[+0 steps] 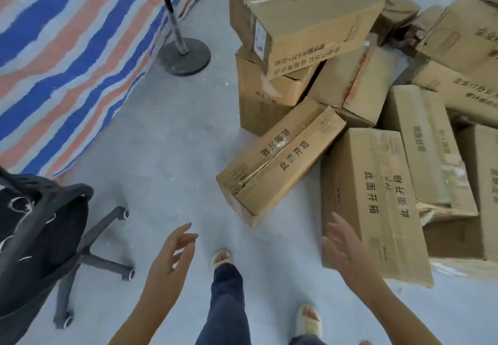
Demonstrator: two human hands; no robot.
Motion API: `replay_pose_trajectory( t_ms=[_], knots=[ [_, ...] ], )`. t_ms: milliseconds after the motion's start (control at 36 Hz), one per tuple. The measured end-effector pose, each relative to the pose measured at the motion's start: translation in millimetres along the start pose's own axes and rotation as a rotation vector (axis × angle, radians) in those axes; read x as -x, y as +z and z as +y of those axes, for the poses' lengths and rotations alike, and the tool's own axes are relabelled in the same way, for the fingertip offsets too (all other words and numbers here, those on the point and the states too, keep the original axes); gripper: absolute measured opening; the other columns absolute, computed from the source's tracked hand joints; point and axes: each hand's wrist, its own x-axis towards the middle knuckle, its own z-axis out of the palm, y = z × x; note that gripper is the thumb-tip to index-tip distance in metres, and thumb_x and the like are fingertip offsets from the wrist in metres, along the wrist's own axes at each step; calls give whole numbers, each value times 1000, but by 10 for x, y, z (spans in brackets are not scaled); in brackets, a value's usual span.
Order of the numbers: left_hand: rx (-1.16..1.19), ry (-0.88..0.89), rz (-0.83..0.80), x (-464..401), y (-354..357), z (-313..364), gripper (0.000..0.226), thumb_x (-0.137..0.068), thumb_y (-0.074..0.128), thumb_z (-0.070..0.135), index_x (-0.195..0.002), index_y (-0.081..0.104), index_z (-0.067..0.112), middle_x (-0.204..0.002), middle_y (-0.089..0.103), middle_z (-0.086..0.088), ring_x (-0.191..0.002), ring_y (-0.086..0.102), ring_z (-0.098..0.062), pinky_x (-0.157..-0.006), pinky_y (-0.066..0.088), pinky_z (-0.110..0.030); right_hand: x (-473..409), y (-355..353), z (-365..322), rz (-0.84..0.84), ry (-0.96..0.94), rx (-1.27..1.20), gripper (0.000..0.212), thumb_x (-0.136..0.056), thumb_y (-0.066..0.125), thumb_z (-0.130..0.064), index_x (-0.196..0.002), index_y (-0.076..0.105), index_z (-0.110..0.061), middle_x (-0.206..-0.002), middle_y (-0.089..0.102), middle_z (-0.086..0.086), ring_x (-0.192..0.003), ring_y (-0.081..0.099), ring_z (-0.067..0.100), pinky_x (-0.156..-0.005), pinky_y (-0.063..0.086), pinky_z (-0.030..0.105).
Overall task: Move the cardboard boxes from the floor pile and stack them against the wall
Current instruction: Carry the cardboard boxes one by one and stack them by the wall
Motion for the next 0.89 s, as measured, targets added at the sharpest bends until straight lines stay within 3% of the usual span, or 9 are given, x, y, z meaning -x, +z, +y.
replay_pose_trajectory(
  t_ms=[56,167,306,417,556,639,722,778,889],
  knots=[
    [-74,-28,-105,-460,-139,-50,39,-94,46,30,-100,49,68,-111,63,14,-104,54,10,-82,40,-8,-194,185,-42,-8,87,2,91,-66,52,-80,-142,29,-34,-134,48,-7,-115,53,10,-100,45,35],
    [-232,-77,-295,-1390,-260,-184,29,-98,47,20,-110,49,47,-110,62,8,-105,57,-6,-86,42,-16,-592,563,-15,-3,176,56,59,-90,58,-36,-143,35,-25,-138,47,1,-112,49,11,-92,40,25],
    [-425,-87,-445,-2485,21,-572,34,-98,49,21,-132,49,17,-110,57,1,-104,53,-14,-84,32,-17,-1259,1048,280,40,343,-84,51,-92,57,-31,-140,40,-23,-139,47,1,-107,51,12,-87,41,18],
    [-449,-129,-418,-3323,534,-1197,43,-96,52,31,-136,45,19,-124,54,-2,-119,52,-18,-90,37,-24,-1966,1600,761,50,465,-226,48,-94,55,-30,-139,39,-24,-137,47,4,-108,51,15,-62,44,7],
    [-268,-249,-344,-3924,1202,-1782,58,-94,53,46,-141,40,16,-135,48,0,-124,49,-16,-95,38,-23,-2585,2268,1250,114,534,-397,70,-90,52,-47,-150,20,-32,-152,30,-4,-132,40,17,-98,42,27],
    [-154,-241,-289,-4023,1449,-1976,39,-93,58,38,-125,54,16,-106,61,9,-88,58,3,-70,44,-8,-2759,2512,1449,85,515,-466,72,-91,50,-45,-151,13,-32,-149,34,-6,-130,43,16,-87,46,15],
    [59,-289,-246,-4044,1472,-2133,33,-91,61,36,-119,59,18,-103,68,8,-89,66,3,-82,53,-19,-2848,2594,1554,85,500,-532,69,-94,52,-36,-151,13,-29,-139,42,-6,-110,50,10,-63,45,2],
    [150,-344,-331,-4047,1420,-2214,43,-87,61,46,-125,58,26,-117,68,7,-107,63,-5,-92,49,-31,-2879,2606,1602,68,468,-555,73,-91,52,-40,-151,13,-29,-135,44,-9,-102,50,-2,-64,43,-1],
    [138,-345,-441,-3956,1435,-2146,31,-88,54,45,-119,55,40,-114,66,18,-103,61,7,-86,45,-17,-2850,2538,1630,20,474,-604,92,-73,51,-56,-152,10,-31,-142,42,-8,-108,50,-1,-84,46,7]
  ],
)
